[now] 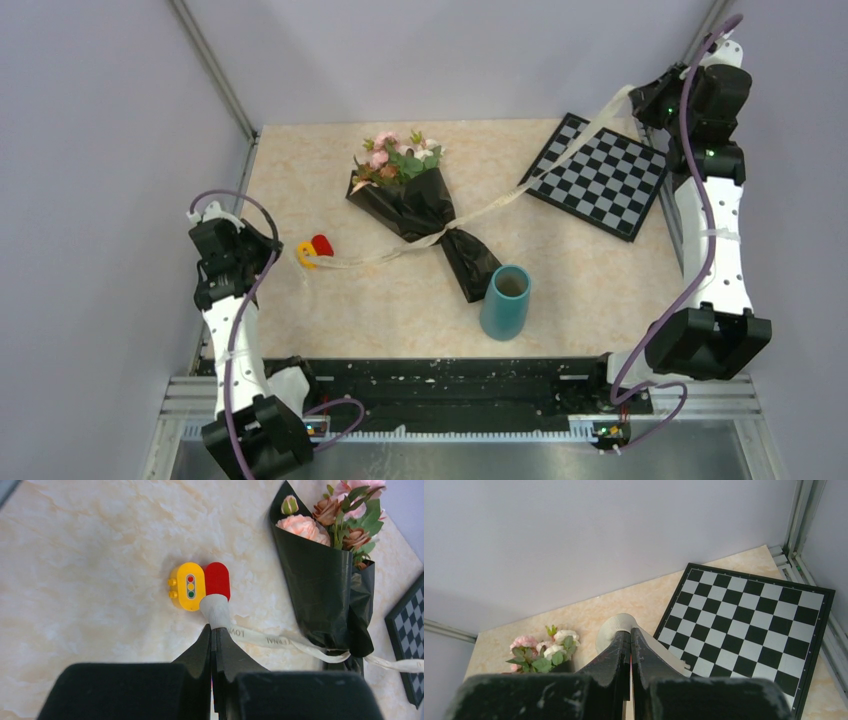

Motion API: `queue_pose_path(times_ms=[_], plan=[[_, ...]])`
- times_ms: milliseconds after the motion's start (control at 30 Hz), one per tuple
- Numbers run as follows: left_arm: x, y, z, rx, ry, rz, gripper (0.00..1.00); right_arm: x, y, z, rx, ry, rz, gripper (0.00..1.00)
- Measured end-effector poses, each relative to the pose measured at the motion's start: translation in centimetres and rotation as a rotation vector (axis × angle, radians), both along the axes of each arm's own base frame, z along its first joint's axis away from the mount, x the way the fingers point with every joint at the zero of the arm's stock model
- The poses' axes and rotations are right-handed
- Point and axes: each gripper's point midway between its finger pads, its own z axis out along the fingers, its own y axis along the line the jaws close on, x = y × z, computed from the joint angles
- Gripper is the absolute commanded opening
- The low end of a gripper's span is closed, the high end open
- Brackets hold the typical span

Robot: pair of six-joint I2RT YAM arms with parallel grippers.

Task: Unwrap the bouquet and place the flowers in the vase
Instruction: Untie the ribbon from the wrapping paper.

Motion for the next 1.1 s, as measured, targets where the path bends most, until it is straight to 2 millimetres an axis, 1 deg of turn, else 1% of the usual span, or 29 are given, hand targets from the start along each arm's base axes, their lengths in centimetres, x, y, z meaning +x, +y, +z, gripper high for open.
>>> queue_pose_path(times_ms=[100,167,400,533,600,700,800,867,933,1000,1033,1067,1100], plan=[[-0.1,0.7,1.1,0.038,-0.015,0.027,0.00,-0.3,-0.1,0.4,-0.003,-0.009,-0.008,0.00],[-0.2,0.9,1.4,0.051,-0.021,0.032,0.00,-0.5,-0.2,0.7,-0.005,-0.016,-0.015,0.00],[-0.6,1.2,0.9,0.065,0.010,0.050,0.00,-0.7,-0.5,1.1,-0.014,-0.026,-0.033,0.00],[-1.0,2.1,0.9,0.102,0.036,0.088,0.00,-0.5,-0.8,0.9,-0.031,-0.024,-0.046,0.00],[-1.3,2.8,1.0,0.129,0.048,0.111,0.00,0.0,-1.2,0.3,-0.042,-0.019,-0.055,0.00],[-1.8,3.9,1.2,0.181,0.075,0.150,0.00,1.4,-1.8,-2.0,-0.051,0.025,-0.074,0.00],[-2.2,4.9,1.2,0.224,0.099,0.185,0.00,3.0,-2.5,-6.1,-0.051,0.105,-0.088,0.00],[-2.7,5.4,1.0,0.245,0.124,0.209,0.00,3.7,-2.7,-9.8,-0.043,0.174,-0.094,0.00],[-3.2,5.8,0.6,0.260,0.150,0.228,0.00,3.9,-3.0,-13.1,-0.037,0.243,-0.103,0.00],[-3.6,6.1,0.4,0.272,0.169,0.243,0.00,4.0,-3.2,-15.9,-0.034,0.302,-0.115,0.00],[-3.7,6.2,0.4,0.277,0.176,0.247,0.00,4.0,-3.4,-16.8,-0.034,0.321,-0.121,0.00],[-3.8,6.3,0.3,0.281,0.181,0.253,0.05,4.0,-3.6,-17.6,-0.036,0.341,-0.130,0.04],[-3.9,6.4,0.3,0.286,0.185,0.258,0.17,4.0,-3.8,-18.1,-0.039,0.351,-0.141,0.08]])
